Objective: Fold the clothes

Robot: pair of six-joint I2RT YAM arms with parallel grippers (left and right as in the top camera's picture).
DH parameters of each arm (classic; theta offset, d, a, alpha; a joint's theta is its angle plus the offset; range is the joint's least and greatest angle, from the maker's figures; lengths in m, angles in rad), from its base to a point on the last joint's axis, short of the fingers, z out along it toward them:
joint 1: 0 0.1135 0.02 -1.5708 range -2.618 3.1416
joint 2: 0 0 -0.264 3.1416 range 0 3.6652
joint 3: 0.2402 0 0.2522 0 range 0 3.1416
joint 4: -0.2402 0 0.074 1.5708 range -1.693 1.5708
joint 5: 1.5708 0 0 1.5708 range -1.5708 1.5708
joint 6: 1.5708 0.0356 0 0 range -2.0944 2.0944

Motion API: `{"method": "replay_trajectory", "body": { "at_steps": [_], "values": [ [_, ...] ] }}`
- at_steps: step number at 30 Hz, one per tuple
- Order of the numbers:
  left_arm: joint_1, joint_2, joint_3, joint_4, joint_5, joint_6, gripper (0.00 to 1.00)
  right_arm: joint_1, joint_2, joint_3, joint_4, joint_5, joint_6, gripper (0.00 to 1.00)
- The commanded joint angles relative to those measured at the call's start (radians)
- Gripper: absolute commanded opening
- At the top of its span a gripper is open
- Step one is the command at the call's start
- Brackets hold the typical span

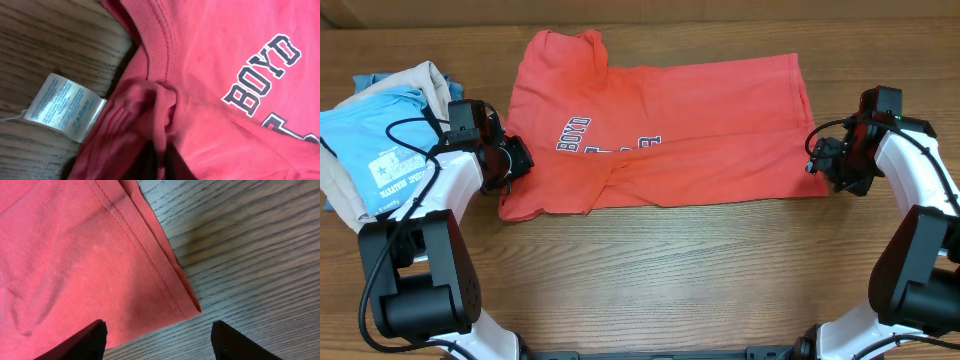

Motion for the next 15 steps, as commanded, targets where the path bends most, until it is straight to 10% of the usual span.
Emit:
{"method": "replay_trajectory", "body": {
  "at_steps": [1,15],
  "values": [
    [-0.007,-0.024,0.019,0.014,0.019,0.003,0.04,-0.002,0.003,-0.005,0.005,0.006,0.003,0.70],
    [0.009,-0.024,0.021,0.199,0.008,-0.137,0.04,-0.002,0.003,-0.005,0.007,0.006,0.004,0.71]
  ]
}}
